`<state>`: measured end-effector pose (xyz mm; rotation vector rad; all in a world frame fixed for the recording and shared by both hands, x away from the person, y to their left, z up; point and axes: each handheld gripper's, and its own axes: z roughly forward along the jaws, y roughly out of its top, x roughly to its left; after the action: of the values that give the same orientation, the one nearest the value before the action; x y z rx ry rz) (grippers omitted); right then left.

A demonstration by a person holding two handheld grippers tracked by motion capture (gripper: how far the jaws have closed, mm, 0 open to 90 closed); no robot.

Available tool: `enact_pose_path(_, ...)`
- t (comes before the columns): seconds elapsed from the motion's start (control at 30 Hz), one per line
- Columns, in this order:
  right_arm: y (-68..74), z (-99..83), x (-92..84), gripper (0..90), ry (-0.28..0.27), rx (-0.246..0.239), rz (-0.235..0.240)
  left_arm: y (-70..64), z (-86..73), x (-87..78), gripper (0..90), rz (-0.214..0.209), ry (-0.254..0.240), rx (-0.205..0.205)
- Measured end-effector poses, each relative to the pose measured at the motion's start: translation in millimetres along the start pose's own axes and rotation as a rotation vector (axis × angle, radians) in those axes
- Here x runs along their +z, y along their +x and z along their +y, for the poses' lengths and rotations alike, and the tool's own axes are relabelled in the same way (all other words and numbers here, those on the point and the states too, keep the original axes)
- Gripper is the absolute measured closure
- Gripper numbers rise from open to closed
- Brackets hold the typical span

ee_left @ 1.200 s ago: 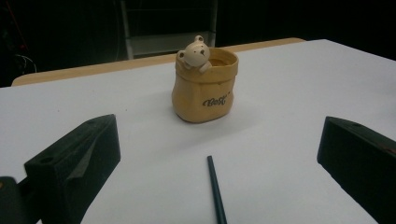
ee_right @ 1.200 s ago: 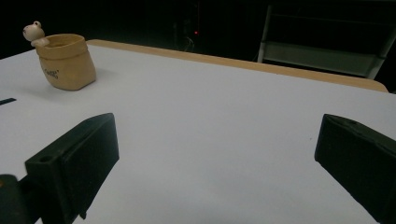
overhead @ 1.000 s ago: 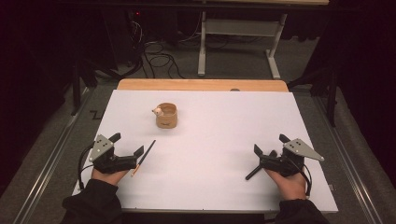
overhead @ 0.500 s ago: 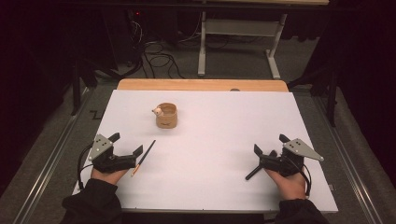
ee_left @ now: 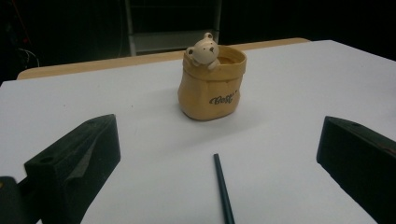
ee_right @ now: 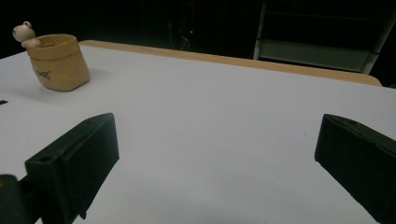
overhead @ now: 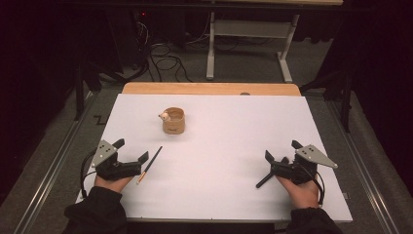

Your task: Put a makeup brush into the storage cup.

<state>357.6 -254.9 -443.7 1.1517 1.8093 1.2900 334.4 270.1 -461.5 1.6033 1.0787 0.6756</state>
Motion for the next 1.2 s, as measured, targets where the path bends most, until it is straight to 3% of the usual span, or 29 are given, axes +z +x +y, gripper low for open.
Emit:
enact_pose_path(0.47, 1.2, -0.9, 1.3, 0.5, 0.027, -0.012, -0.010, 0.9, -2.7, 5.9, 0.6, -0.010, 0.076, -0.023)
enact_pose_path(0.6, 3.5, -0.9, 1.0, 0.3, 0.034, -0.037, -0.007, 1.1, -3.5, 7.0, 0.6, -0.005, 0.094, -0.026)
enact_pose_path(0.97, 6.8, -2.1, 2.9, 0.3, 0.058, -0.048, 0.005, 1.8, -6.9, 10.0, 1.7, 0.014, 0.130, -0.030)
enact_pose_path(1.2, 6.1, -2.1, 1.7, 0.3, 0.056, -0.038, 0.010, -0.6, -9.9, 14.6, 3.0, 0.011, 0.193, -0.020)
